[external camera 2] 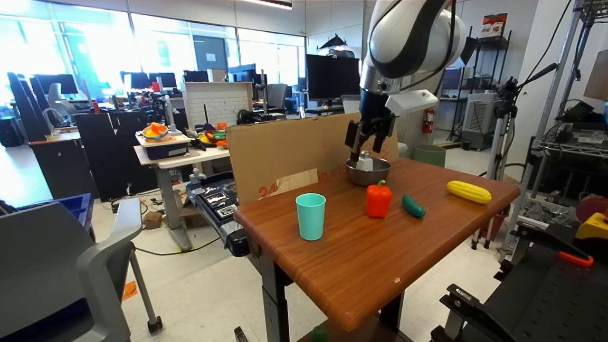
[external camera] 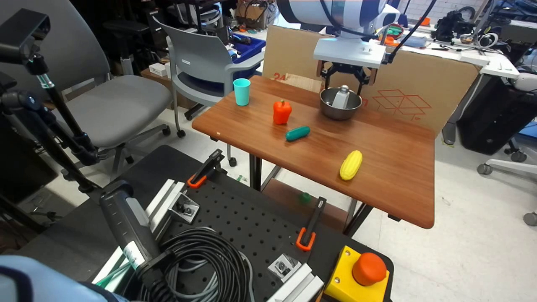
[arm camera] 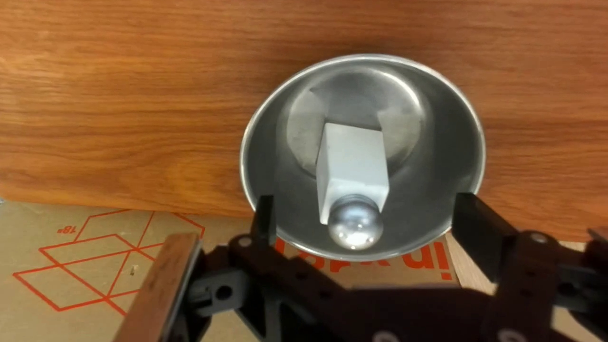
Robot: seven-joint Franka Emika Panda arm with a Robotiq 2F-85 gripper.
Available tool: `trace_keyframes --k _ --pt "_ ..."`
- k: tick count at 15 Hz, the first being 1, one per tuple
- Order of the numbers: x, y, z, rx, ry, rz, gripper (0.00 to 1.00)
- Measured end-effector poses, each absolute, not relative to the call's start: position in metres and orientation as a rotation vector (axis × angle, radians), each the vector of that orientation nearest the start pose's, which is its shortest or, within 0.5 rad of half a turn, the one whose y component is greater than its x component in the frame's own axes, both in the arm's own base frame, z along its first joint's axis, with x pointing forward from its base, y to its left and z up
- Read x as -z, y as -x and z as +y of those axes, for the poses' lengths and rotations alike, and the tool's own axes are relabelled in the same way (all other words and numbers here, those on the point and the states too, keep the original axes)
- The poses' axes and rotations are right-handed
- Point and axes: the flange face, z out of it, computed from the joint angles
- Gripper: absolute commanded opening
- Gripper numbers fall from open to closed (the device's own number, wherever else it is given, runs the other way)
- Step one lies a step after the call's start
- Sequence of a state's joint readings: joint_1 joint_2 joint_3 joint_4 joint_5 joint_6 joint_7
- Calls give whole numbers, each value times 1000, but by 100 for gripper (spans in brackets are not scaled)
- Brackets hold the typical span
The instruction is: Remove the shaker from the pot
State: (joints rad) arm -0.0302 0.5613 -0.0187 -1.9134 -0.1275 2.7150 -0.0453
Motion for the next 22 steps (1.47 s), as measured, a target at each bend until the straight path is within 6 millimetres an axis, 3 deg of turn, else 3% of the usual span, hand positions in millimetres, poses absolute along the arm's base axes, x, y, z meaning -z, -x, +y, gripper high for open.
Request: trace_keyframes --k 8,12,14,18,20,22 --pt "-215 -658 -29 306 3213 -129 8" --pt "-227 -663 -28 271 3218 -105 8" --pt "-252 -667 -23 313 3209 -110 8" --pt "-340 -664 -15 417 3168 -100 8" --pt "-384 -656 -36 468 3194 -67 8" --pt "-412 -643 -71 477 3246 -18 8"
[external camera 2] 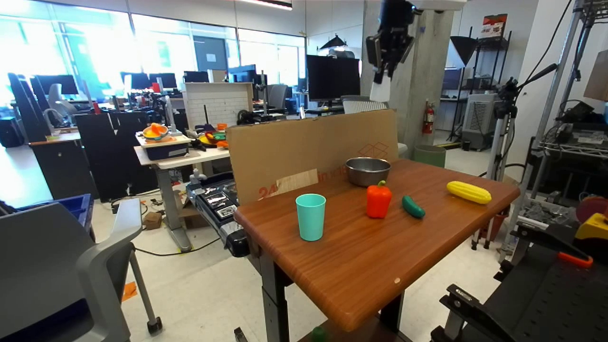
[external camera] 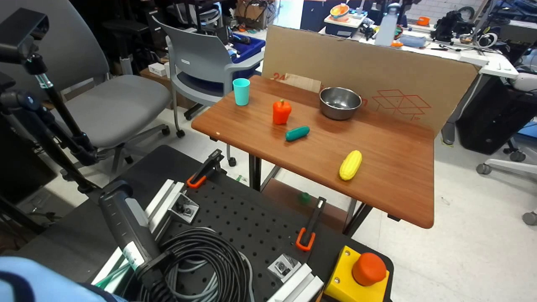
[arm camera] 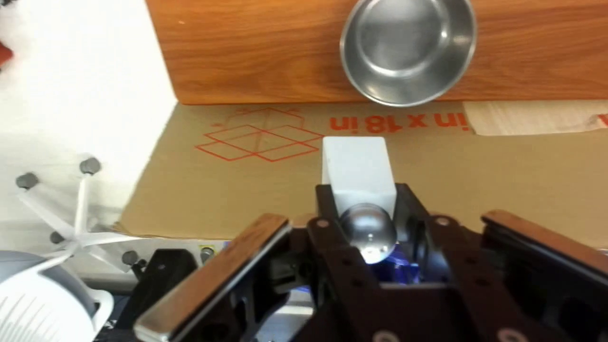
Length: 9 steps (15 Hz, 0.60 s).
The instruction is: Remove the shaker from the pot
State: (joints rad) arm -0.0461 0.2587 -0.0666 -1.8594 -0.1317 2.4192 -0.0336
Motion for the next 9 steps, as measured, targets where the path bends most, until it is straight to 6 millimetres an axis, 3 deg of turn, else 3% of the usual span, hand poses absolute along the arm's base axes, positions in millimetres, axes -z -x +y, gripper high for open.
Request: trace_keyframes --k 3,6,9 --pt "-412 -617 -136 389 3352 60 8" --pt "-380 -584 -196 235 3437 129 8" --pt "-347 -553 -230 93 3448 166 8"
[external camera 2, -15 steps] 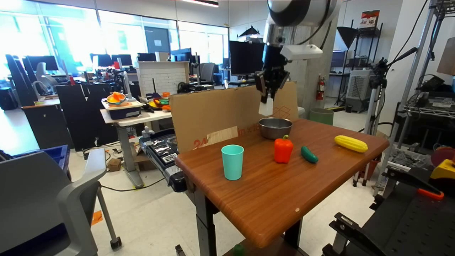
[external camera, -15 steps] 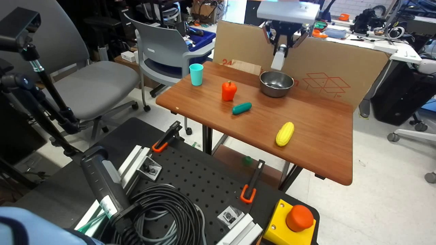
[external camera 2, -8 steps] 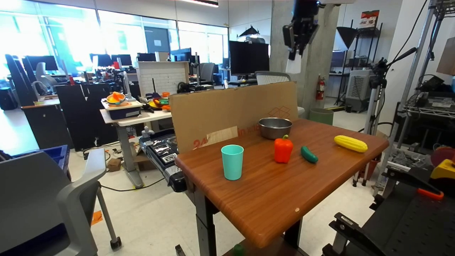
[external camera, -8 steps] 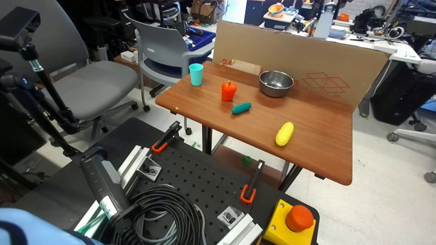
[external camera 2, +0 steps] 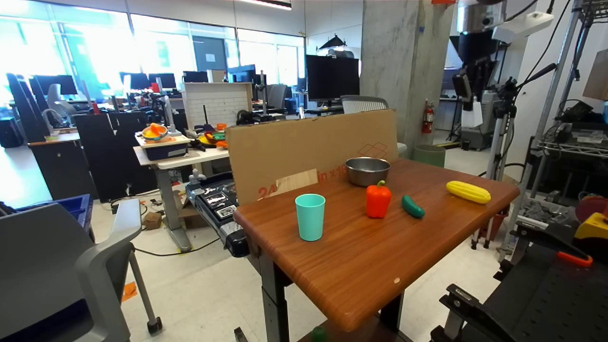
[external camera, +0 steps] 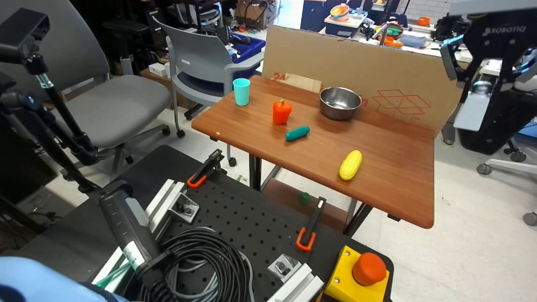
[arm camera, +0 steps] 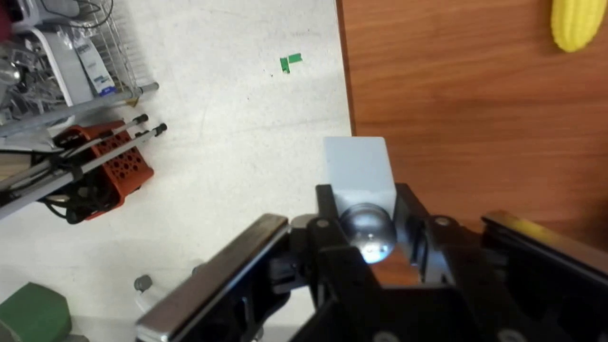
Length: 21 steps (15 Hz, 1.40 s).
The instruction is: Remove the shaker from the pot
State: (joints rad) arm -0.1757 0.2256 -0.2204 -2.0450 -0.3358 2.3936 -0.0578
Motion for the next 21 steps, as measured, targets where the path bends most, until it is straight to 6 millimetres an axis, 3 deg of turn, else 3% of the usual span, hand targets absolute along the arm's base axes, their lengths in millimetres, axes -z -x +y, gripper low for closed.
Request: trace_keyframes --k 9,15,16,18,21 --pt "-267 -510 -227 13 3304 148 8" --pt "-235 -479 -235 -55 3261 64 8" --pt "-231 -475 -235 -67 3257 47 58" --pt "-226 -469 -234 -90 3253 20 66" --pt "-224 -464 -235 -121 3273 -40 88"
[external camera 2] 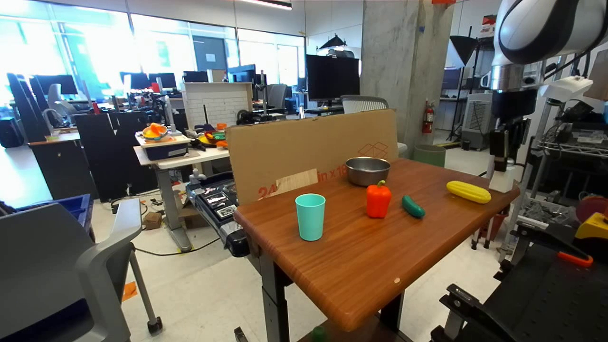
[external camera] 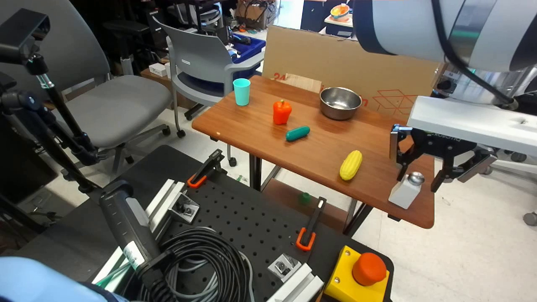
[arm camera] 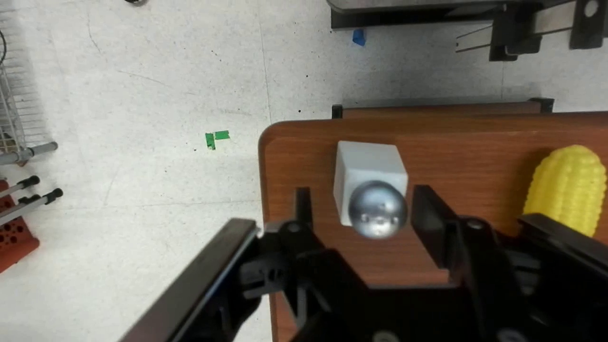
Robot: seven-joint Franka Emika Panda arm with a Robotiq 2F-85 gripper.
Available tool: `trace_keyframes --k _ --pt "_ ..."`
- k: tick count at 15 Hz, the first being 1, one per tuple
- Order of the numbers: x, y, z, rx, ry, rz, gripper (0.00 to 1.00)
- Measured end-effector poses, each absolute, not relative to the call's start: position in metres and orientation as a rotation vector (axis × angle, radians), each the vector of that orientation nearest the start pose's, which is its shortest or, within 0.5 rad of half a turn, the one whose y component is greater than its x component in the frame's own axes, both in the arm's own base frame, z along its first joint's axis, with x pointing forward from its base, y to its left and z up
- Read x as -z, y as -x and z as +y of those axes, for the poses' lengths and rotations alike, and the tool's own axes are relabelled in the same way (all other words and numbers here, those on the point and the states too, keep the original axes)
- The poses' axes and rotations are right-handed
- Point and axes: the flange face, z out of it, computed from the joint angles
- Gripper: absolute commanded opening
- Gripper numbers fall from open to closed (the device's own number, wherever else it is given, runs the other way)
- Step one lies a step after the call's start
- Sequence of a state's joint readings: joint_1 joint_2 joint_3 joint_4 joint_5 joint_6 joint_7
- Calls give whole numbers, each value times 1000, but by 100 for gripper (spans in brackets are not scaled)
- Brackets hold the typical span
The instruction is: Remove the shaker from the pot
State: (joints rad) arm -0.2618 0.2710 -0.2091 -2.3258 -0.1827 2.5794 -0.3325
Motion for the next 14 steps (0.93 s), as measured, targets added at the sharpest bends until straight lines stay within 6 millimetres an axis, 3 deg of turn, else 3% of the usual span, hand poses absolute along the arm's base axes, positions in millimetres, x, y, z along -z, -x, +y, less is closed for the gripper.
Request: trace_keyframes --k 2,5,10,14 --pt "-229 -463 -238 -123 3293 -78 99" --pt "-251 -469 -235 -60 3313 -106 100" --pt "-334 -491 -197 68 3336 -107 100" --pt "-340 -489 -195 73 3336 -102 100"
